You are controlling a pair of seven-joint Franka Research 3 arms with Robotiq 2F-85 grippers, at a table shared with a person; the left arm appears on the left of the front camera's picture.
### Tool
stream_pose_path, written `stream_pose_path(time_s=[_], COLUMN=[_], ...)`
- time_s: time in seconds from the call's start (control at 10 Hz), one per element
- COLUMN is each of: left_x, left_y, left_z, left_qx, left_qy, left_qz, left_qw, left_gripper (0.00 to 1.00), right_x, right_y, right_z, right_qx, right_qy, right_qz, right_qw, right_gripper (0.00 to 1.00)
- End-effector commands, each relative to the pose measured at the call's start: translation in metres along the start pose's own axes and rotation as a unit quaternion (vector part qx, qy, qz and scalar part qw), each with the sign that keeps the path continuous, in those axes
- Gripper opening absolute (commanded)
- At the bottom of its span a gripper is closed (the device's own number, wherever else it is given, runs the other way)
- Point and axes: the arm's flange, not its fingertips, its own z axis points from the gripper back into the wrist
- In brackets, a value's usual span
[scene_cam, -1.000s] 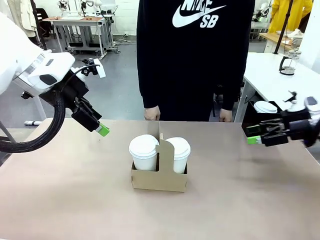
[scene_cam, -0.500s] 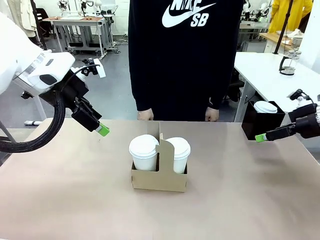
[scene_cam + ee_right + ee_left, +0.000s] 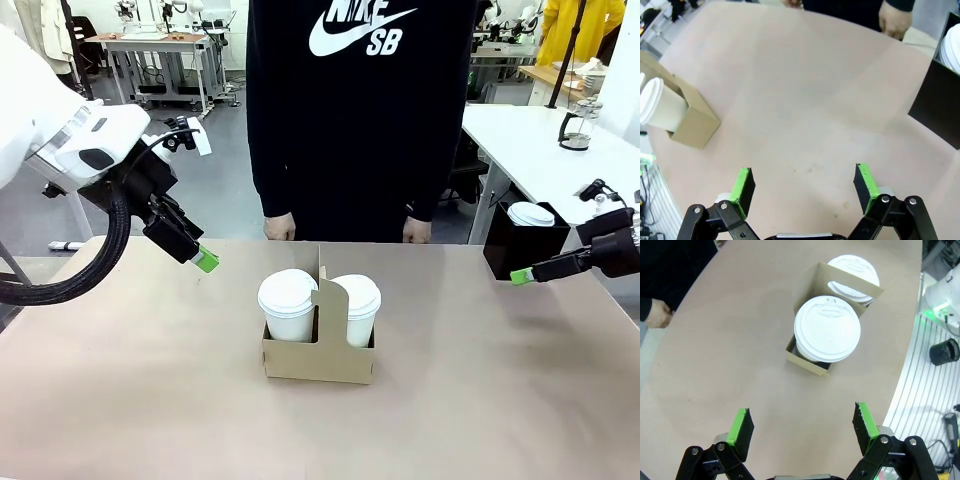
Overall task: Pour a drink into a cup and package it in a carrier.
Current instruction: Insert the held 600 ml Paper Cup into the Cup Carrier.
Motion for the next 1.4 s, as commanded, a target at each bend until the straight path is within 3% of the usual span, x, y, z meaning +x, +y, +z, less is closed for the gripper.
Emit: stream_pose_path(time_s=[0.0,1.3], left_x=[-0.0011,-0.0011], left_y=[0.0023,0.0023], left_z=[-0.0004,-0.0004], left_qx=[-0.005,-0.005], left_qy=[-0.007,-0.007], left_qz=[-0.005,-0.005], left_qw=[1.000,1.000], left_gripper=[1.00,1.00], right_x=[0.0008,0.0008], right_y=[0.0013,0.0013], right_z=[-0.0009,-0.0009], right_qx=[-0.001,-0.001], right_qy=[0.001,0.001], right_qz=[0.001,0.001], right_qw=[1.000,1.000], right_gripper=[1.00,1.00])
